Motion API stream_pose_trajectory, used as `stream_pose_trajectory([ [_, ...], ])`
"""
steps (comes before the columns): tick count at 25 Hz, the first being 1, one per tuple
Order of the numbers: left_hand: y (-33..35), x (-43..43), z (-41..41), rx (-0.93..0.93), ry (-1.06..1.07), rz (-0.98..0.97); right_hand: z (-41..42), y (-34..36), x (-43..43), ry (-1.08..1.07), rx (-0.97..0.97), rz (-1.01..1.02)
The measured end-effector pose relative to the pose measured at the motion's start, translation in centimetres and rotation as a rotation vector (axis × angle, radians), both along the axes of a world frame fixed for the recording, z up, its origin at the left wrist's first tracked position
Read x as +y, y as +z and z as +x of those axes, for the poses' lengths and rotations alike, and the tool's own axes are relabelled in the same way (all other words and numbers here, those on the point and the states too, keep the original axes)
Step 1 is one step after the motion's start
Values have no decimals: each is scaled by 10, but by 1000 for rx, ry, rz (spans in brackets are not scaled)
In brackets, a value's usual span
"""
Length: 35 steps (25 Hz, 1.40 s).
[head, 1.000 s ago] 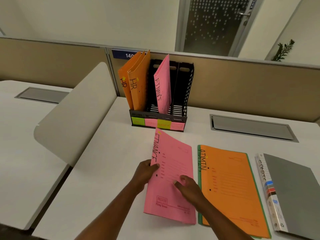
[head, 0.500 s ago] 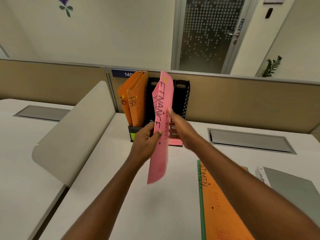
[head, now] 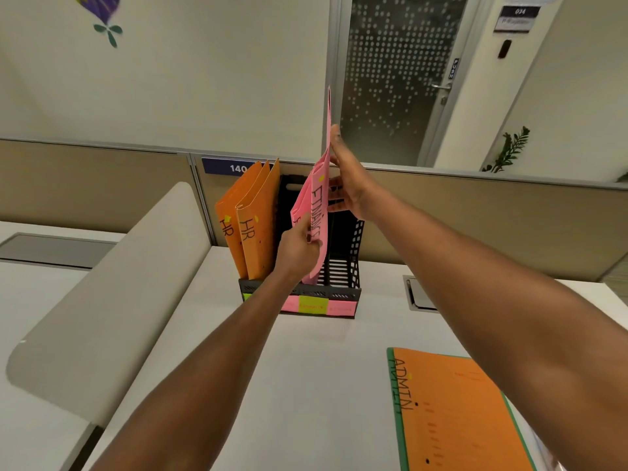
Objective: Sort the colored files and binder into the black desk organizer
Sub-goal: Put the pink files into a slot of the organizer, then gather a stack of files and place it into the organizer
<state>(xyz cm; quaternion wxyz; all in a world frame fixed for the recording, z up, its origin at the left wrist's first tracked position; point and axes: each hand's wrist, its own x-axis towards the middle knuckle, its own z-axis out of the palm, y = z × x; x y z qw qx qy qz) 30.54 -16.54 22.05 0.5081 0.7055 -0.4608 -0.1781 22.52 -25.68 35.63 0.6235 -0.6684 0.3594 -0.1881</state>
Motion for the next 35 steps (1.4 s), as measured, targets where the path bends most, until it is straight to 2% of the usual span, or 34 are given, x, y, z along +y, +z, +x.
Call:
stream_pose_trajectory([
  [5,-48,-29,13,0,32,98,10,-35,-22,4,43,10],
  [11,-83,-30,14,-89,76,193,10,-104,-29,67,181,53],
  [16,-98,-9,-10,-105,143,278,-26,-117,-20,84,156,9],
  [19,-127,20,-43,-45,167,353,-77,-135,-4,47,224,-43],
  [22,-159,53,-89,-14,104,537,-147,-175,20,43,317,-96],
  [24,-179,77,-127,20,55,648,-199,-207,36,-1,389,-74],
  [26,-197,101,-169,142,39,715,-250,-241,55,-47,468,-21],
  [29,-215,129,-231,313,17,790,-325,-289,85,-70,681,-56],
  [32,-220,139,-277,367,54,809,-385,-330,116,-28,938,-103],
  [35,-217,136,-304,461,146,792,-414,-357,141,42,1092,-95],
])
